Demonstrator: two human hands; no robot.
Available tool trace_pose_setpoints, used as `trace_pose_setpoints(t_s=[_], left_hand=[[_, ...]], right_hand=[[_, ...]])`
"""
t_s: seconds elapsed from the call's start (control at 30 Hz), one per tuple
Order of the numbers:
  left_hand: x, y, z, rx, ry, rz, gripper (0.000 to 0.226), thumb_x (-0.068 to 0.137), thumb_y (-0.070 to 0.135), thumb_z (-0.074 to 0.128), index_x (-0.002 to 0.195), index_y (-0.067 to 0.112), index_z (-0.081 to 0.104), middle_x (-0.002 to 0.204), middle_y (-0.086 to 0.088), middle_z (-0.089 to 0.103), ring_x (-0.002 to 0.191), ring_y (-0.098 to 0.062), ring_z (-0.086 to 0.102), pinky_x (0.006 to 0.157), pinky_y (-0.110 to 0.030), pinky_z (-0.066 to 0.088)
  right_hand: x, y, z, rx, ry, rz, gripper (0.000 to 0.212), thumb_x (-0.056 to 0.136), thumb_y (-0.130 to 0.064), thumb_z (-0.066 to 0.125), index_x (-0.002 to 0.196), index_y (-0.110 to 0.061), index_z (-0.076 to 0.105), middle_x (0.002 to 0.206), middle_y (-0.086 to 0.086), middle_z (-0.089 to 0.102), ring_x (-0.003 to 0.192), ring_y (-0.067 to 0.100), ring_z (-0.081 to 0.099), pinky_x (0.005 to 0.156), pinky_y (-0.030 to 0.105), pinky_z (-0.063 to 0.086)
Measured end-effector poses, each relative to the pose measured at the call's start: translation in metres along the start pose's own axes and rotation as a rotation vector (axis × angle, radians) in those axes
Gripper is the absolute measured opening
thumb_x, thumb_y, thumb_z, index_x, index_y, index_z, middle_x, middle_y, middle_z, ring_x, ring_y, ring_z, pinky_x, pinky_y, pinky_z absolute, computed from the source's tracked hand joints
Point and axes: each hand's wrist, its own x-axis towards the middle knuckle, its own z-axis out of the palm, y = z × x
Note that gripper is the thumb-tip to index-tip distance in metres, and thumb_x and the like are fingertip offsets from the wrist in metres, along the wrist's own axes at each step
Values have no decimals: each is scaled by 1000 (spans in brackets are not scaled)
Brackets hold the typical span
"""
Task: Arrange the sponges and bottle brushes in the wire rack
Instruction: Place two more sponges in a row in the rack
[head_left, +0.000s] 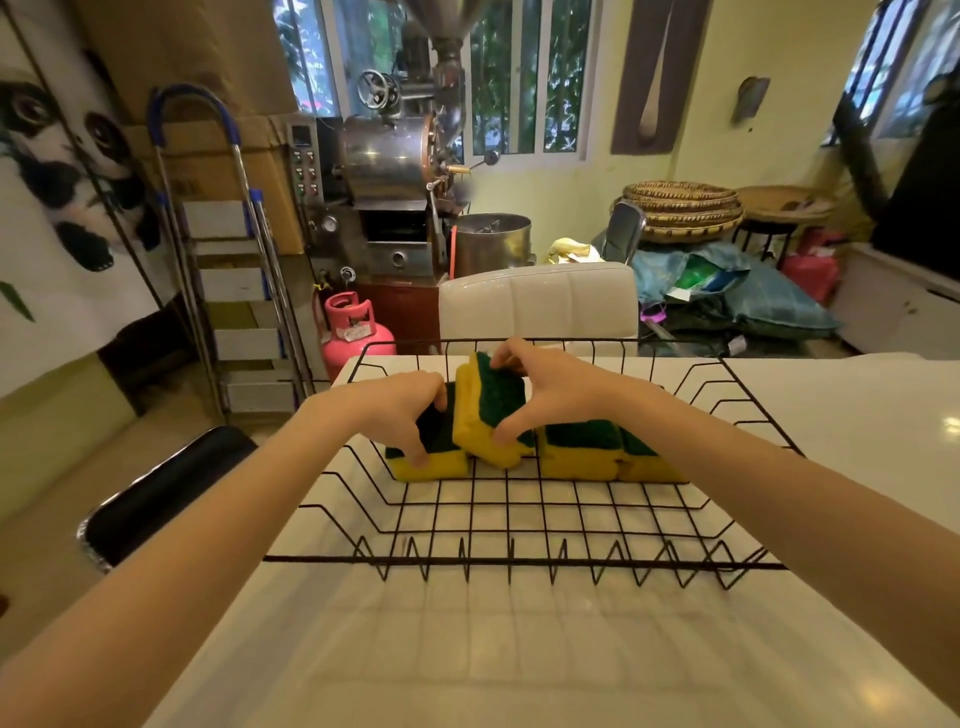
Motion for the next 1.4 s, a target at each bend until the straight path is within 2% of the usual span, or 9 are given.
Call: trace_pose_setpoints(t_s=[0.1, 0.27, 0.33, 0.6, 0.77, 0.93, 1.13, 1.3, 1.4], left_hand=[[0, -1, 0, -9, -22, -14, 62, 70, 17, 73, 121, 15, 38, 121, -7, 45, 97, -18, 43, 75, -28, 39], [1, 0, -1, -4, -32, -23, 63, 72, 15, 72, 124, 15, 37, 126, -9, 42, 98, -17, 41, 79, -28, 40], [2, 0, 0, -14, -31, -24, 62, 72, 14, 72, 124, 14, 37, 127, -9, 42, 99, -18, 41, 79, -28, 40], [-1, -5, 4, -70, 34, 35, 58, 71, 15, 72, 120, 16, 40, 124, -8, 44, 98, -16, 42, 80, -27, 40], [-2, -9, 8, -123, 80, 69, 50, 71, 14, 72, 111, 20, 43, 124, -7, 46, 100, -18, 46, 80, -29, 43], [-2, -11, 10, -109, 102, 72, 43, 71, 15, 72, 101, 25, 44, 126, -7, 47, 105, -22, 48, 84, -31, 45], [-1, -6, 12, -107, 104, 54, 42, 71, 16, 71, 103, 23, 45, 123, -7, 47, 103, -20, 47, 85, -31, 46], [-8, 6, 15, -35, 124, 28, 44, 74, 14, 68, 112, 15, 45, 121, -9, 49, 103, -20, 46, 85, -30, 43], [-17, 17, 14, 3, 131, 17, 43, 79, 16, 64, 117, 11, 45, 120, -10, 51, 101, -20, 48, 83, -28, 41]], right_hand=[[0, 0, 2, -1, -5, 4, 78, 64, -30, 79, 127, -16, 35, 130, 9, 47, 118, 24, 47, 96, 37, 48], [-1, 3, 4, -22, -3, 12, 78, 65, -31, 78, 128, -17, 35, 128, 8, 47, 113, 22, 48, 88, 31, 50], [-2, 4, 3, -54, -1, 1, 77, 64, -31, 78, 127, -18, 36, 125, 7, 48, 108, 20, 49, 82, 28, 49], [2, 4, 17, -180, -34, -33, 77, 66, -36, 75, 129, -16, 36, 124, 7, 50, 103, 17, 47, 84, 31, 50], [1, 3, 12, -222, -79, -38, 75, 69, -33, 74, 131, -17, 36, 128, 8, 48, 102, 15, 43, 82, 27, 45], [5, 1, 13, -320, -89, -26, 74, 68, -39, 73, 130, -19, 37, 124, 9, 49, 103, 20, 45, 82, 30, 46], [5, 7, 23, -425, -82, -46, 80, 75, -56, 60, 140, -21, 29, 128, 11, 48, 113, 25, 44, 91, 36, 43], [0, -1, 23, -640, -75, -6, 79, 76, -62, 52, 142, -26, 26, 140, 17, 34, 131, 34, 24, 106, 45, 27], [-11, -16, 29, -770, 24, -70, 67, 79, -53, 55, 134, -18, 39, 130, 14, 44, 121, 31, 37, 97, 44, 37]])
